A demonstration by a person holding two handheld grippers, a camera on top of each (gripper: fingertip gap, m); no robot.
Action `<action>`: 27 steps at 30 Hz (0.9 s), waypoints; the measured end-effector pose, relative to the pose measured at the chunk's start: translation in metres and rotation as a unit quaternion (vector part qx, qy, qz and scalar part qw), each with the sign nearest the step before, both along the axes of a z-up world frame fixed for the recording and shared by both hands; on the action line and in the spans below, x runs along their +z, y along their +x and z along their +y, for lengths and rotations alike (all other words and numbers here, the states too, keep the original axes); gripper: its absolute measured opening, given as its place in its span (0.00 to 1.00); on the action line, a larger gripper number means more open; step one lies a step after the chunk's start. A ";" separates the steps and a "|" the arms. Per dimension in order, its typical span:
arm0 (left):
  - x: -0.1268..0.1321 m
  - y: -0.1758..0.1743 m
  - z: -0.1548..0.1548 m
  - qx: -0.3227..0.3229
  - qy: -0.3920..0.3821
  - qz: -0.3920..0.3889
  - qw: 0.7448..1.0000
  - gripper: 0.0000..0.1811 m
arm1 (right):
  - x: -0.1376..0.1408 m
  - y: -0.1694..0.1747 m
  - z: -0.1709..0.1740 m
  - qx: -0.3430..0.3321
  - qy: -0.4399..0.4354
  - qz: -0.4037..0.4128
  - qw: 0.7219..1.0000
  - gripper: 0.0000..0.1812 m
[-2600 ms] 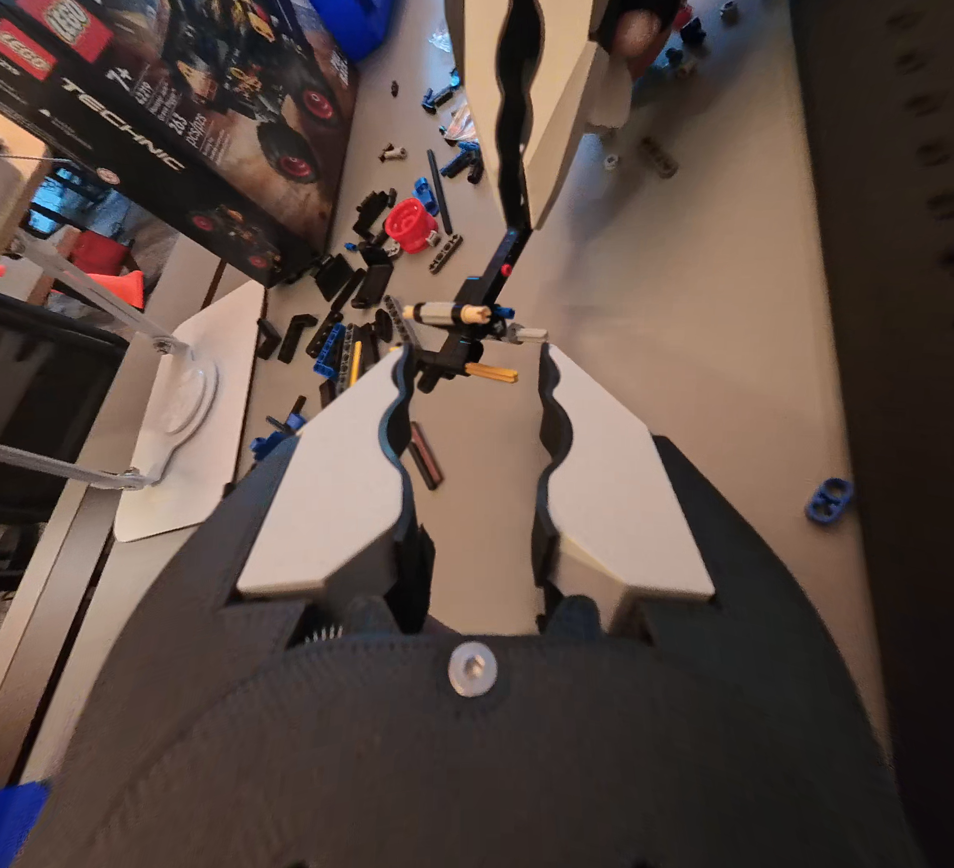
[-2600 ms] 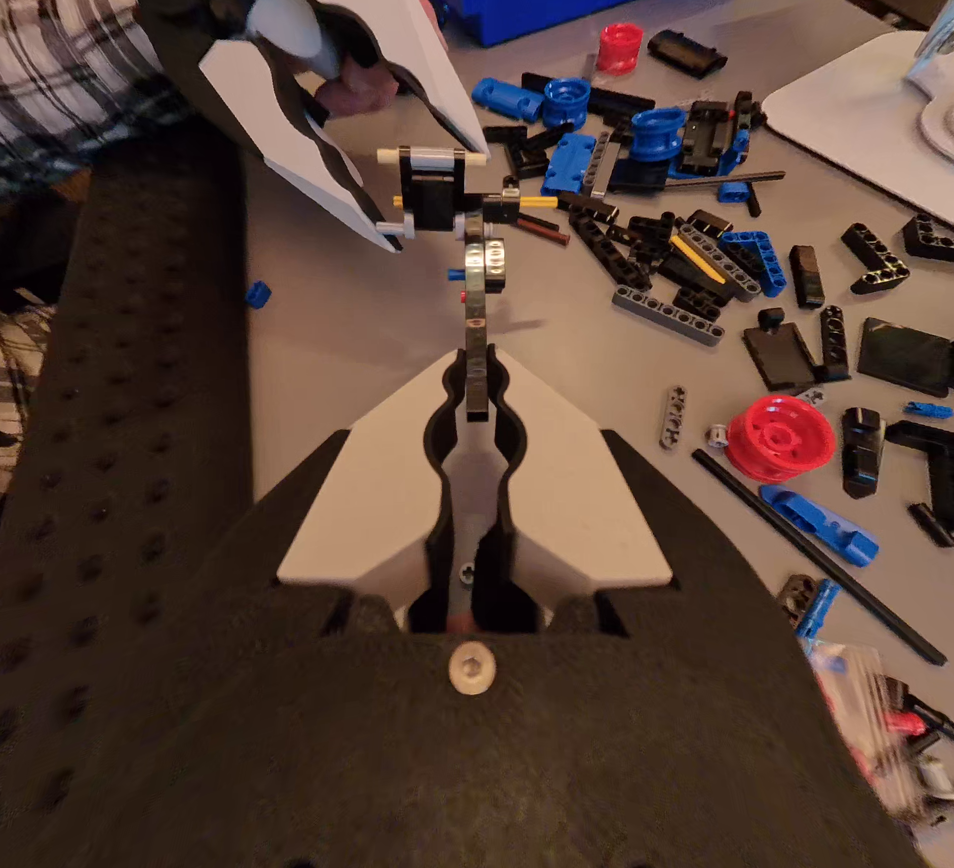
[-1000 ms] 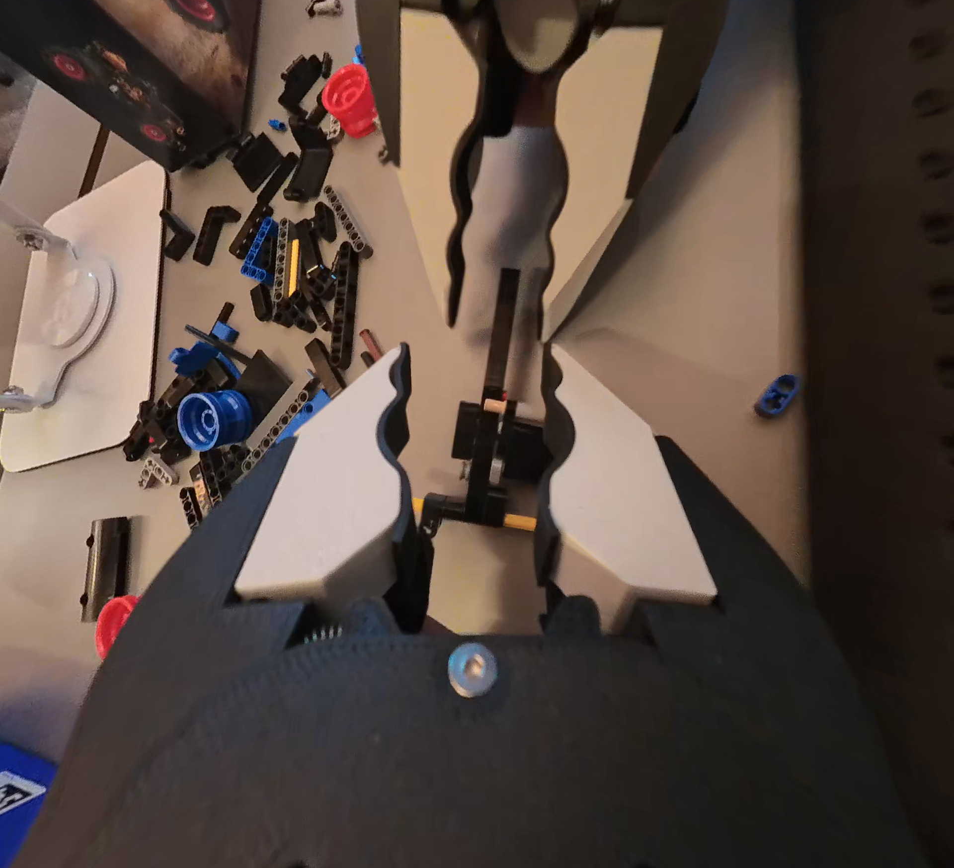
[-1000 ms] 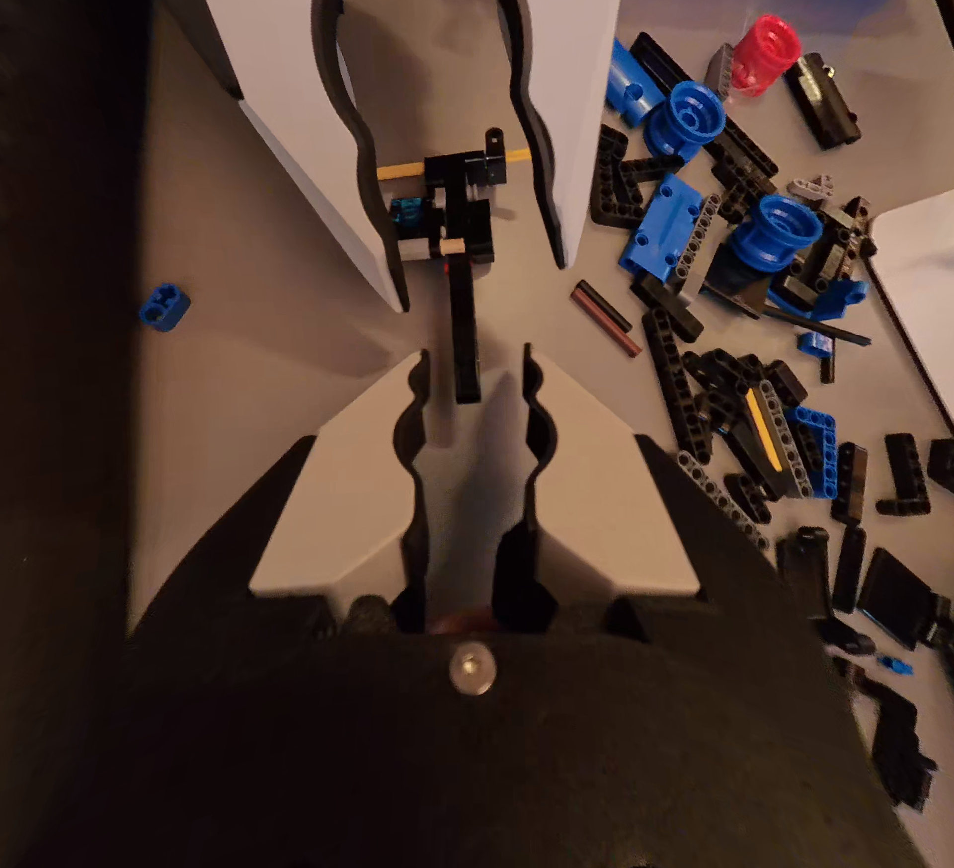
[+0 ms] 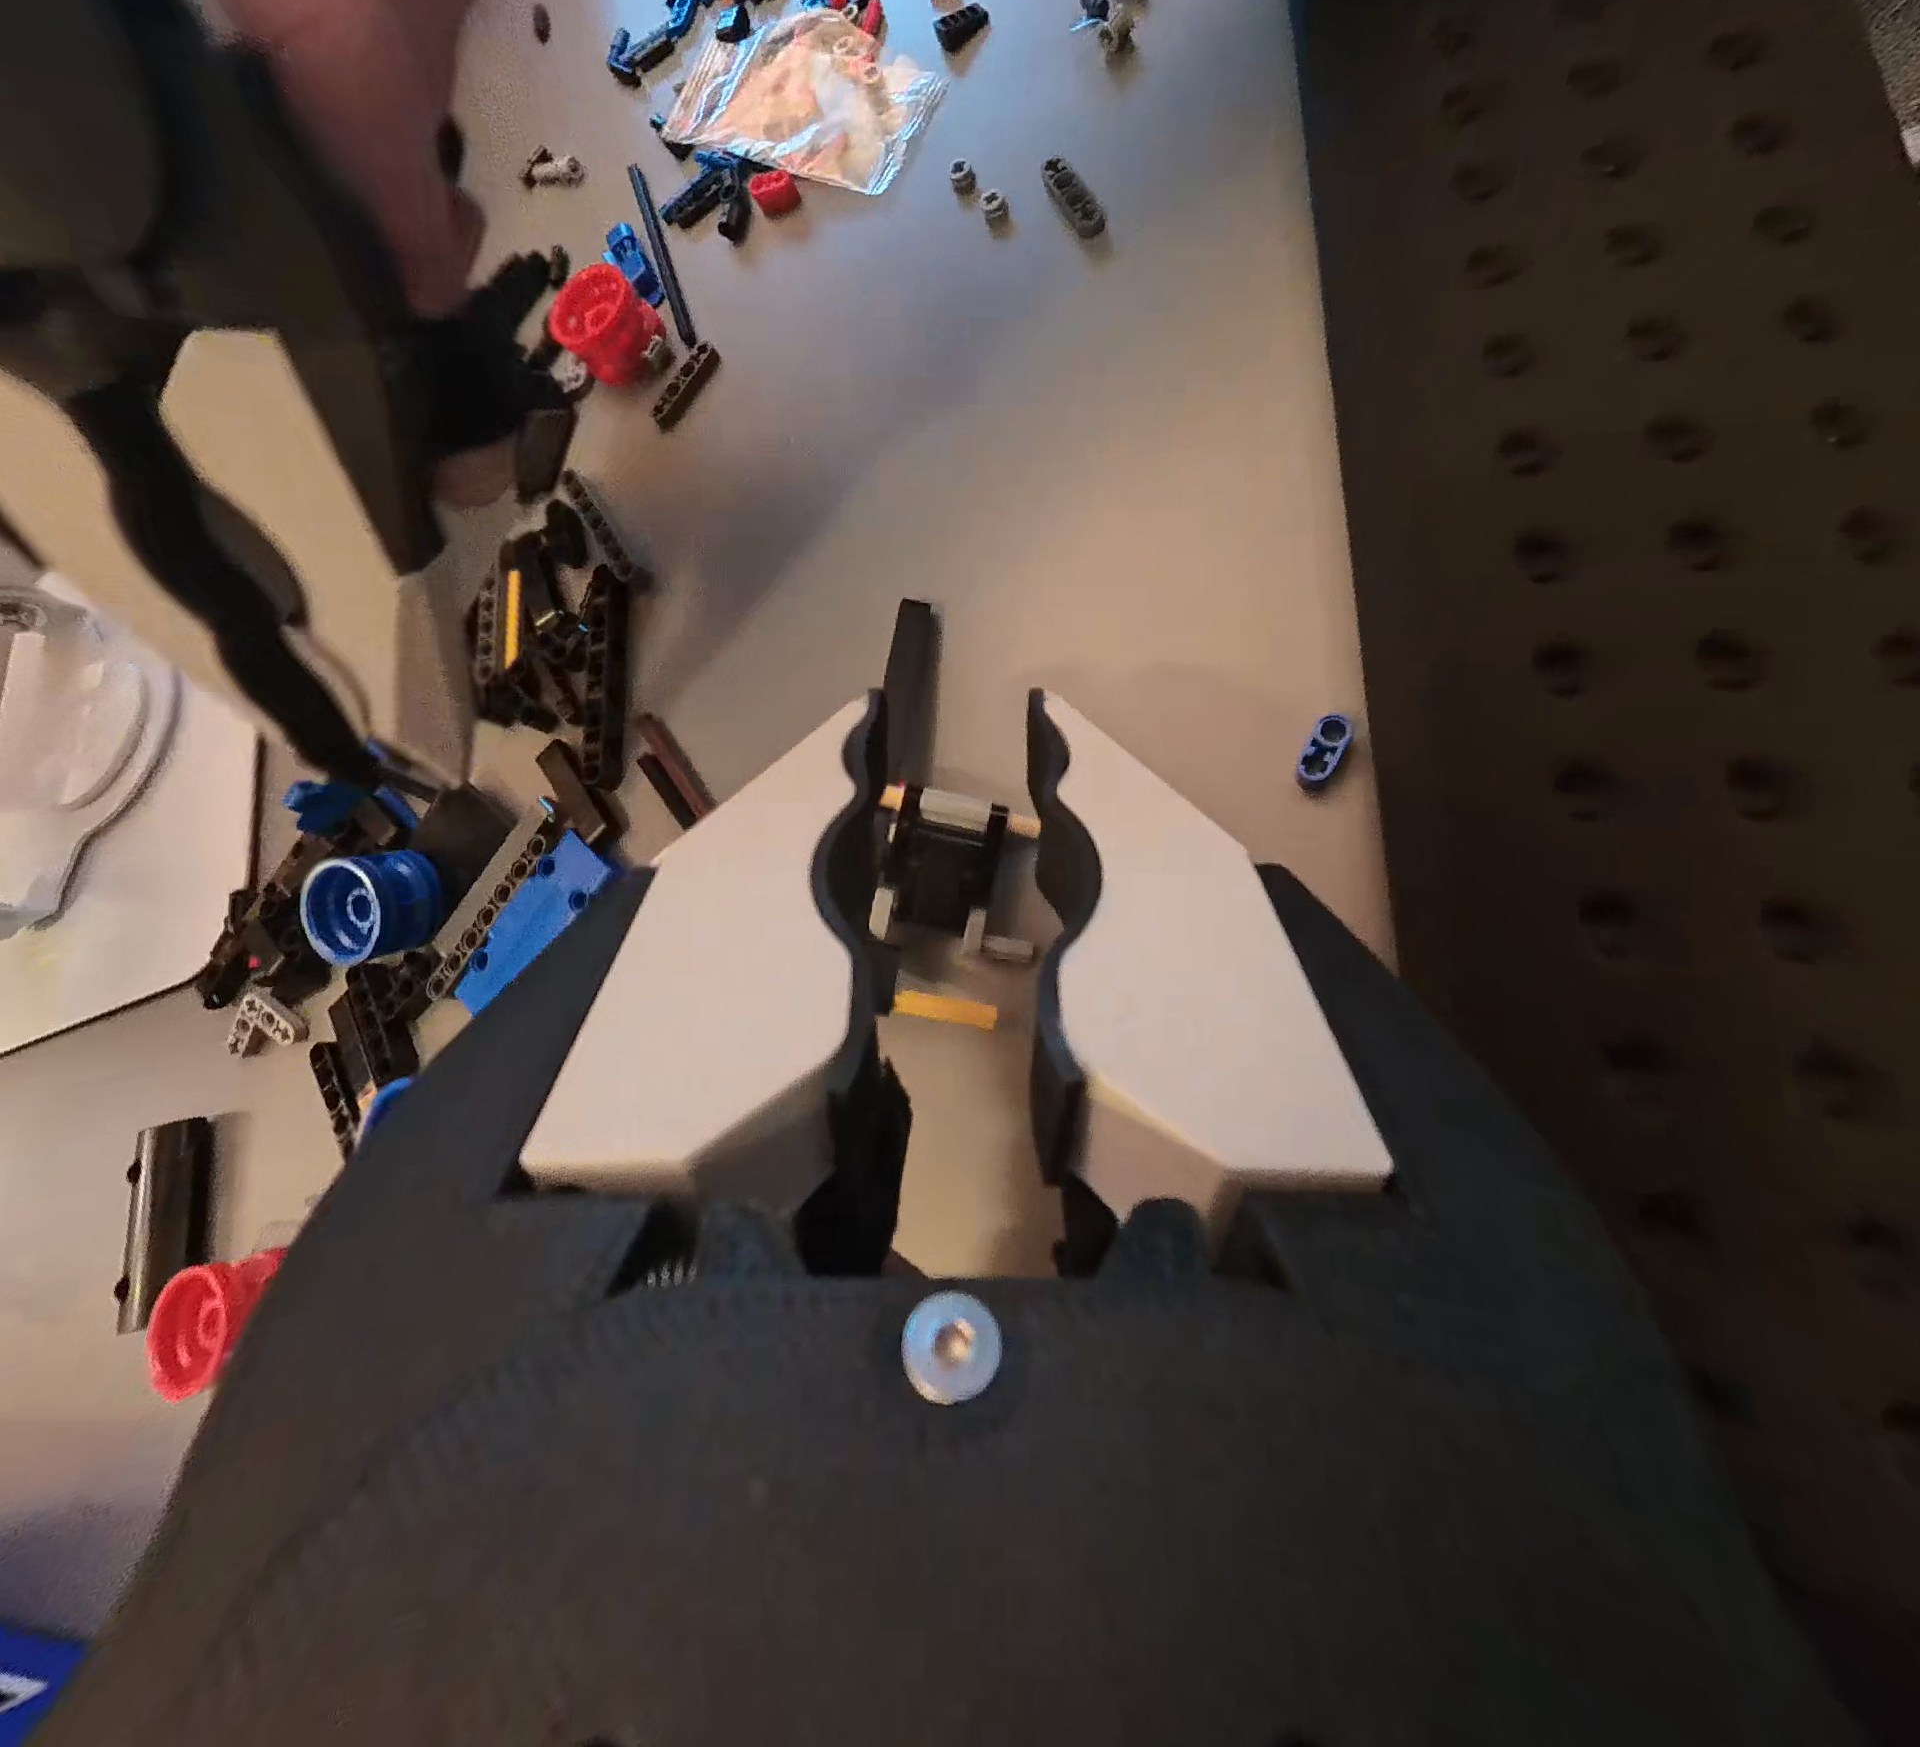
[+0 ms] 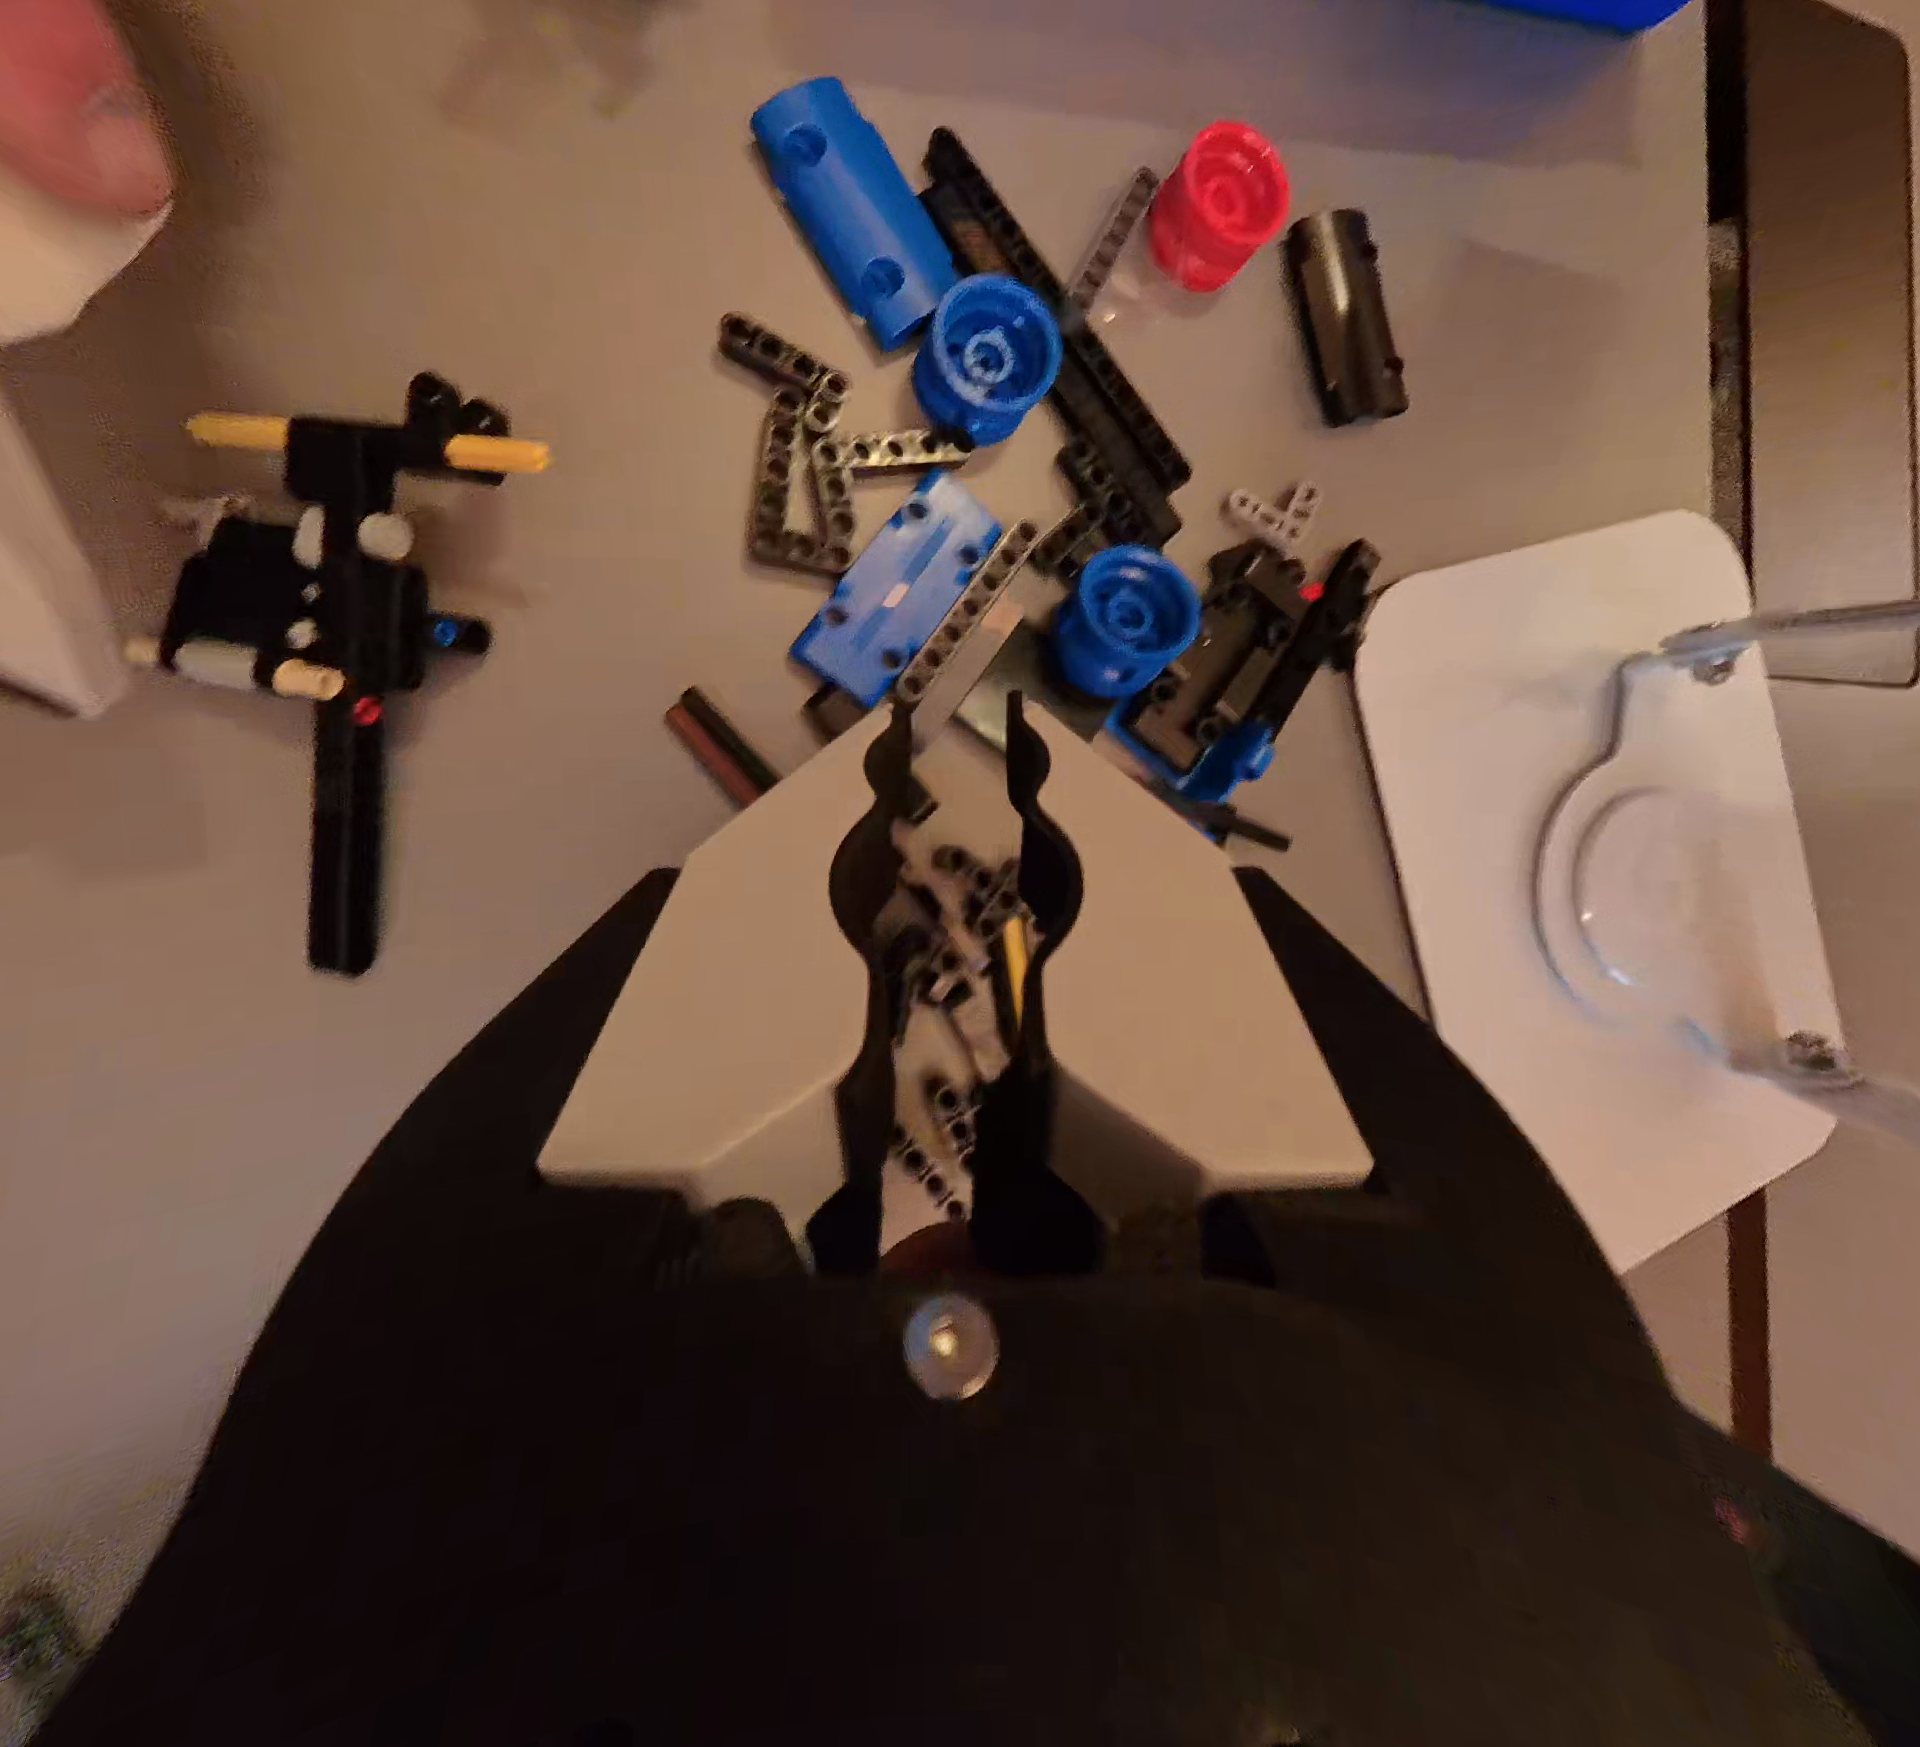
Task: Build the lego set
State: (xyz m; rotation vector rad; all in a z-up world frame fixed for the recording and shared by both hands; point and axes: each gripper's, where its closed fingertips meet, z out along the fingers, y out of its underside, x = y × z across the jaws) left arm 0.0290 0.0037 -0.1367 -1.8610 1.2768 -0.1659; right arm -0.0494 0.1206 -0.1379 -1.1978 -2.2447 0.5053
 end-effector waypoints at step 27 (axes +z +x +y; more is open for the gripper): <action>0.007 -0.009 0.006 0.018 0.035 0.007 0.999 0.14 | 0.003 -0.001 0.021 -0.010 -0.008 -0.049 0.999 0.08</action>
